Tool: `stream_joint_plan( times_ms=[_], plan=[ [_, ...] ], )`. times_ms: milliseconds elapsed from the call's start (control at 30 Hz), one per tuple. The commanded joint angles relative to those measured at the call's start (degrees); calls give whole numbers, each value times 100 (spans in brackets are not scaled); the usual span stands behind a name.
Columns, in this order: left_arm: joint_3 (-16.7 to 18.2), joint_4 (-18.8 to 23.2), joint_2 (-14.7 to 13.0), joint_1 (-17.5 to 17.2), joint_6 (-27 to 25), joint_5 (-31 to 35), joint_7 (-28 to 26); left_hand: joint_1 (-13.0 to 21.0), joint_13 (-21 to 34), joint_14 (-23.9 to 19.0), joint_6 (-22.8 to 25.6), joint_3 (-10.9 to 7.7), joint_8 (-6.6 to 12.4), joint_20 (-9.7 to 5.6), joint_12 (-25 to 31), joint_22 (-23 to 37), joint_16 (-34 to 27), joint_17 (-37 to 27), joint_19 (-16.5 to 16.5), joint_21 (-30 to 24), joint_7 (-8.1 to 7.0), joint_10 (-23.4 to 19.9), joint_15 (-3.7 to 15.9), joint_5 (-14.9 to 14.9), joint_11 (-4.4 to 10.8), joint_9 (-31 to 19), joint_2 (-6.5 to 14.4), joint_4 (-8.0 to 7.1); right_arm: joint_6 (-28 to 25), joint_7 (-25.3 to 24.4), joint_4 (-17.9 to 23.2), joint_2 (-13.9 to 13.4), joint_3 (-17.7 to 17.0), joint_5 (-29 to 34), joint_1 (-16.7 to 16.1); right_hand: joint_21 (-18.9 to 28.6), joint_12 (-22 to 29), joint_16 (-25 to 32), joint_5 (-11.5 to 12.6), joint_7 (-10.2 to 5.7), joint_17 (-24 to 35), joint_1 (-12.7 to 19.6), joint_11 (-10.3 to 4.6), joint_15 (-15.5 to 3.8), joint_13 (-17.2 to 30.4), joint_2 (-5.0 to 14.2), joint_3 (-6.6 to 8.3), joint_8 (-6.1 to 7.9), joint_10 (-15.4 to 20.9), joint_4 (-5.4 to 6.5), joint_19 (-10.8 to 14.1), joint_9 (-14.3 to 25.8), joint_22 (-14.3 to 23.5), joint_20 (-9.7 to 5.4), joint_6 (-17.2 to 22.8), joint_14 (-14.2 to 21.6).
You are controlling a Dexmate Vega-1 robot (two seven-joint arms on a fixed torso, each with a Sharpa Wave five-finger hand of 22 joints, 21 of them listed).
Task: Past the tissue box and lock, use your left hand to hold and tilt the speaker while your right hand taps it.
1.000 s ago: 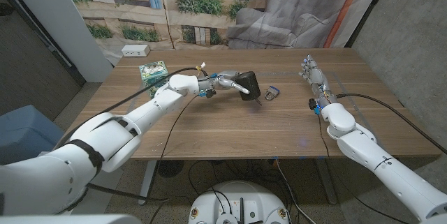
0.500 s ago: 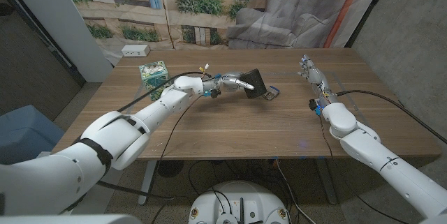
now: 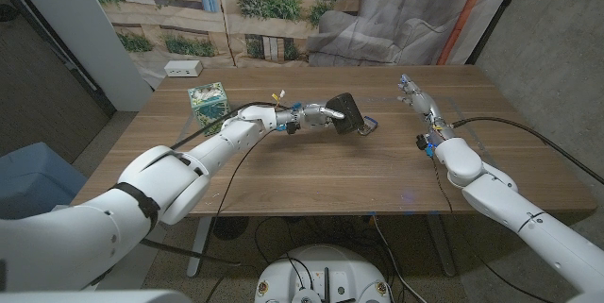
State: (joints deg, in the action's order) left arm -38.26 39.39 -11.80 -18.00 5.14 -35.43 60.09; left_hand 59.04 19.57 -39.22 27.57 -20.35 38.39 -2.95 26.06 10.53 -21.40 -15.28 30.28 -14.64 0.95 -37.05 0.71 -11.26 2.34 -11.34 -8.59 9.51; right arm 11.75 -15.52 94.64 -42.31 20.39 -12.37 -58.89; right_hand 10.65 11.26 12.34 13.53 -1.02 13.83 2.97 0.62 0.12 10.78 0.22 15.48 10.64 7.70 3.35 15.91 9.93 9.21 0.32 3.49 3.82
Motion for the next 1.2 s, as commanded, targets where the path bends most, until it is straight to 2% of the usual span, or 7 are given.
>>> stream_joint_plan(
  times_ms=[33,200,433,567,700,933,1200],
  plan=[
    [118,91,-13,-54,-704,-236,105,347,643,-383,1031,-129,605,-533,35,12,-1,-25,64,-16,-327,-1009,1251,-24,775,-28,1473,-75,-168,5,490,-321,-94,316,-221,23,20,21,18,-29,-7,150,-10,7,9,-74,6,41,78,-110,72,14,26,11,46,68],
    [183,72,37,-61,-1108,-402,114,342,657,-405,1066,-128,621,-494,39,11,-5,-38,108,-30,-293,-1052,1254,-30,775,-31,1485,-53,-416,58,722,-480,-171,355,-297,21,20,19,13,-46,-22,218,-10,2,10,-127,6,51,88,-181,83,15,26,10,67,80],
    [42,-81,95,120,-1450,-331,331,347,673,-422,1052,-133,616,-481,24,10,-7,-51,150,-44,-271,-1049,1258,-36,751,-34,1504,-29,-774,227,1052,-716,-265,326,-370,16,6,10,5,-26,-46,332,-15,22,11,-192,14,33,65,-295,95,17,27,5,13,84],
    [-53,170,-9,151,-1862,-266,239,349,682,-458,1070,-135,623,-460,30,10,-20,-62,210,-66,-249,-1085,1259,-40,741,-35,1516,-18,-946,251,1203,-836,-307,376,-413,13,-9,3,-1,-20,-57,387,-11,25,12,-225,18,19,29,-351,94,18,27,16,-31,80],
    [-101,100,12,267,-2225,-292,309,368,694,-488,1092,-140,631,-460,41,9,-26,-67,259,-83,-241,-1134,1263,-45,743,-36,1513,8,-929,254,1209,-852,-322,395,-428,11,-9,-2,-4,-8,-64,420,-4,23,13,-243,20,17,28,-384,95,18,28,18,-41,75],
    [-288,-267,112,532,-2147,-75,610,368,712,-514,1102,-138,632,-432,26,9,-14,-65,355,-118,-198,-1133,1248,-51,740,-37,1498,23,-1015,317,1277,-909,-311,437,-428,10,-10,-10,-9,2,-74,463,-5,33,14,-263,23,17,27,-428,99,19,29,22,-50,64],
    [-274,-28,1,473,-2232,-48,514,347,723,-552,1125,-144,635,-438,20,9,1,-50,383,-127,-208,-1151,1245,-55,741,-36,1494,20,-1467,635,1646,-1154,-411,189,-443,-11,-47,-43,-26,44,-97,549,-16,66,16,-312,24,-21,-83,-527,51,22,31,45,-173,-4]
  ],
)
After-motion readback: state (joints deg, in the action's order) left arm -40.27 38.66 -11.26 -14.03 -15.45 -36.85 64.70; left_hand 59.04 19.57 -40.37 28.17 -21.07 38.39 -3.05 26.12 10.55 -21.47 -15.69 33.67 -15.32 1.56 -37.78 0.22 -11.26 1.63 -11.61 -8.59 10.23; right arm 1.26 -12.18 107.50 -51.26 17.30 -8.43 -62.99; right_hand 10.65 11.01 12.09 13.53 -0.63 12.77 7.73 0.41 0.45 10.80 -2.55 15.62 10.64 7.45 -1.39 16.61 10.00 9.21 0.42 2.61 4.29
